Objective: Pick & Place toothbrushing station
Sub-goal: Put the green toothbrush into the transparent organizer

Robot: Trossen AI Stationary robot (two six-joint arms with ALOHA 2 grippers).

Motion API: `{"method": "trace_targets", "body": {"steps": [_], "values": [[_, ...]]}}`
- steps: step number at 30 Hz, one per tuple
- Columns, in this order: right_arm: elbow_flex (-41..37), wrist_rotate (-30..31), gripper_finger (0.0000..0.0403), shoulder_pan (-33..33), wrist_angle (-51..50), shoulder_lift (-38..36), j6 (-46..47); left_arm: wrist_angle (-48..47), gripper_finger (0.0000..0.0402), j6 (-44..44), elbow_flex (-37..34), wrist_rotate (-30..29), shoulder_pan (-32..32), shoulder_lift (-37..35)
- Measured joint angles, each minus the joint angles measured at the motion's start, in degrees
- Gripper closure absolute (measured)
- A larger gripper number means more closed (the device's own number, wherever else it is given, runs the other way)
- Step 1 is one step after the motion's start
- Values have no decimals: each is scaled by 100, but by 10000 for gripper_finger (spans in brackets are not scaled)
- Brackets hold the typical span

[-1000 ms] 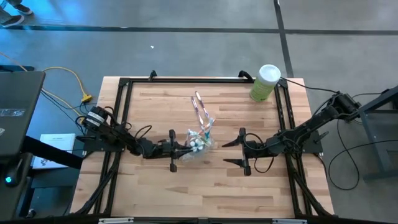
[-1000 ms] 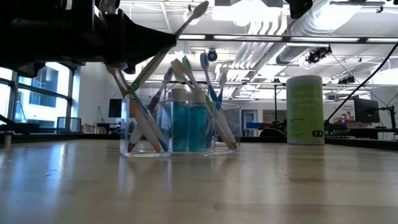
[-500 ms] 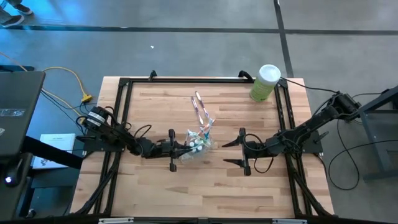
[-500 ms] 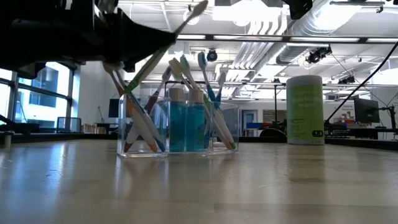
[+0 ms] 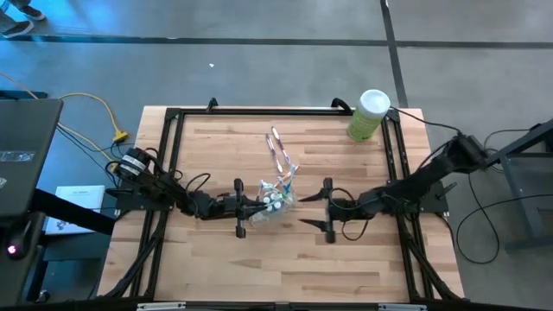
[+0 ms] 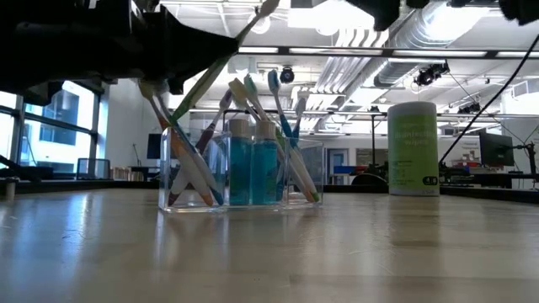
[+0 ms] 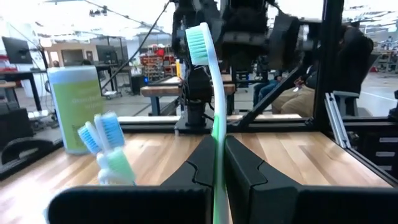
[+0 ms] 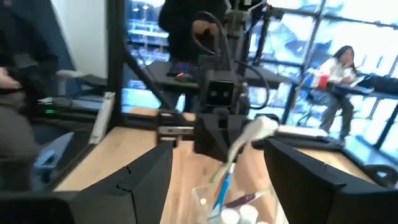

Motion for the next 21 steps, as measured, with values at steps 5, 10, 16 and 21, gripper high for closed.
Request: {"method": "trace_targets", "body": {"steps": [5,10,16,21], "values": [[-2,-6,158,-132,1536,794,-395,7,395,476,214,-5,-135,-6],[-2,-9,158,-208,2393,1393,-423,11,395,1051,426,-5,-282,-6],[168,-65,158,-235,2890,1921,-446,16,395,1151,464,-2,-320,-6],[666,-460,158,-320,2406,2177,-429,12,395,1105,468,0,-260,-6]]}}
